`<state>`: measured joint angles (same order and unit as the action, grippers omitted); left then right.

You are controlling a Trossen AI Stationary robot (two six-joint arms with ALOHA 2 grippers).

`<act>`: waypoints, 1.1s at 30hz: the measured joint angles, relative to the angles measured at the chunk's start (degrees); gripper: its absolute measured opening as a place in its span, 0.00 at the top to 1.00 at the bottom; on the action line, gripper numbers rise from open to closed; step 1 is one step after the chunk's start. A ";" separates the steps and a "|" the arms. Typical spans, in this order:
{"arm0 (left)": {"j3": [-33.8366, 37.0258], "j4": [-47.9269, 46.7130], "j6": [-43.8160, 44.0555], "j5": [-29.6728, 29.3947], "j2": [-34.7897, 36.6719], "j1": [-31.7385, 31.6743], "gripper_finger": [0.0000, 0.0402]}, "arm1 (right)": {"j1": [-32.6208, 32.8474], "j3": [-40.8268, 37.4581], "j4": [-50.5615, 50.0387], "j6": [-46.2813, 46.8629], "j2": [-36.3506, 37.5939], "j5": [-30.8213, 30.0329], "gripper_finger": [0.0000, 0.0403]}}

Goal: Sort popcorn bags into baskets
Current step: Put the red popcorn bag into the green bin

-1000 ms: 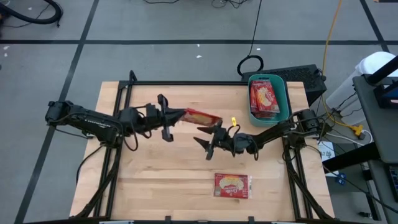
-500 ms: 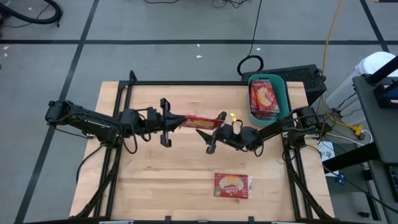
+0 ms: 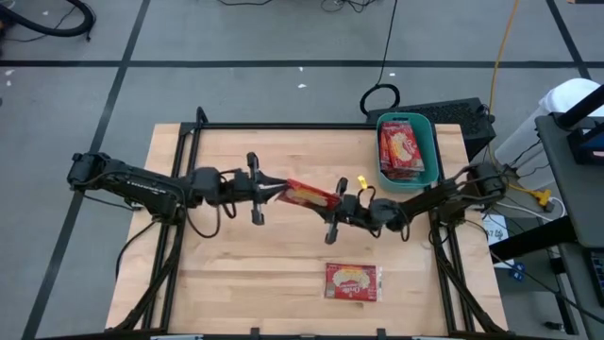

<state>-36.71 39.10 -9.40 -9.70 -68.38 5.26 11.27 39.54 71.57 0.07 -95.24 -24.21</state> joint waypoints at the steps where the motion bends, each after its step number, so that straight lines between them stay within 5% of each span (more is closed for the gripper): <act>1: 0.01 -2.10 0.10 -0.27 0.19 -0.03 0.86 | 0.00 -0.71 -3.05 1.89 1.43 0.02 0.97; 6: 0.15 -12.29 2.22 -0.45 0.86 -0.47 0.71 | -0.06 -3.57 -20.03 10.17 8.16 0.26 0.92; 12: 0.15 -10.00 8.12 0.31 0.47 -1.48 0.58 | -0.13 -3.89 -38.15 17.99 11.06 3.77 0.94; 24: -8.27 -12.98 10.78 8.40 -13.31 -1.69 0.45 | -2.36 -3.71 -40.51 20.90 11.19 14.78 0.95; 33: -19.96 -23.39 8.70 11.46 -24.90 -3.76 0.51 | -3.78 -3.71 -43.36 20.00 11.19 16.92 0.95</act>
<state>-56.67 15.71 -0.70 1.76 -93.28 1.49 7.49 35.83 28.20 20.07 -84.05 -7.29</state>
